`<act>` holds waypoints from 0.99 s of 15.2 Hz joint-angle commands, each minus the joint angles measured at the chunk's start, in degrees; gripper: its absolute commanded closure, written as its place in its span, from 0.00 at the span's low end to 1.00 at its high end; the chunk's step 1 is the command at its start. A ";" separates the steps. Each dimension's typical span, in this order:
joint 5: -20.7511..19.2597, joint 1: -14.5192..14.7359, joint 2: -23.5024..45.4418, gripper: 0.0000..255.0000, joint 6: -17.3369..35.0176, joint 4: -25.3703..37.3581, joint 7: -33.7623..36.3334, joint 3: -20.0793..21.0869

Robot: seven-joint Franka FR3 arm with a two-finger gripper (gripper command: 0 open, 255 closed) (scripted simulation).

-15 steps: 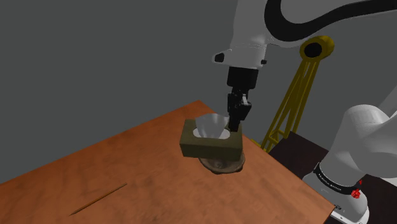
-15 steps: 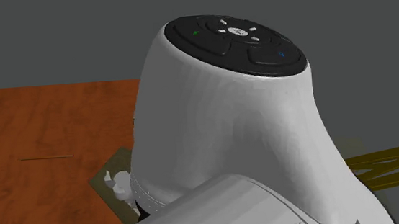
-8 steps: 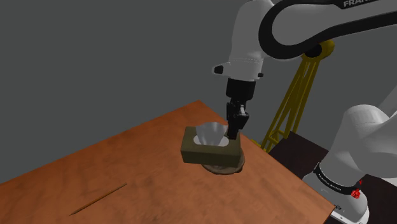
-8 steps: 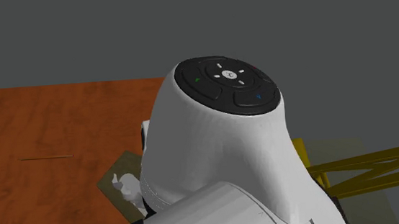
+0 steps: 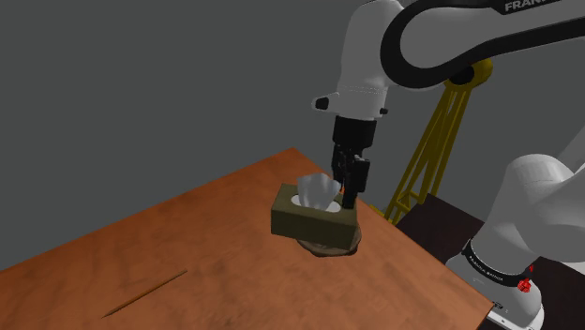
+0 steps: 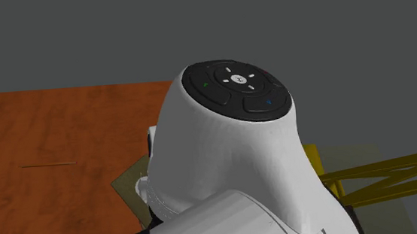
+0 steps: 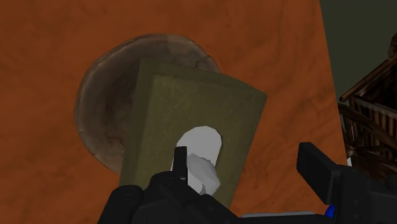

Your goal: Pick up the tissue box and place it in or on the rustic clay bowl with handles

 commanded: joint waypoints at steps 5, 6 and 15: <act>-1.24 -0.66 -0.54 0.00 -3.82 3.00 0.32 -1.38; -1.82 -0.97 -0.67 0.00 -5.70 4.61 0.46 -2.05; -2.26 -1.18 -0.72 0.00 -7.16 5.92 0.57 -2.59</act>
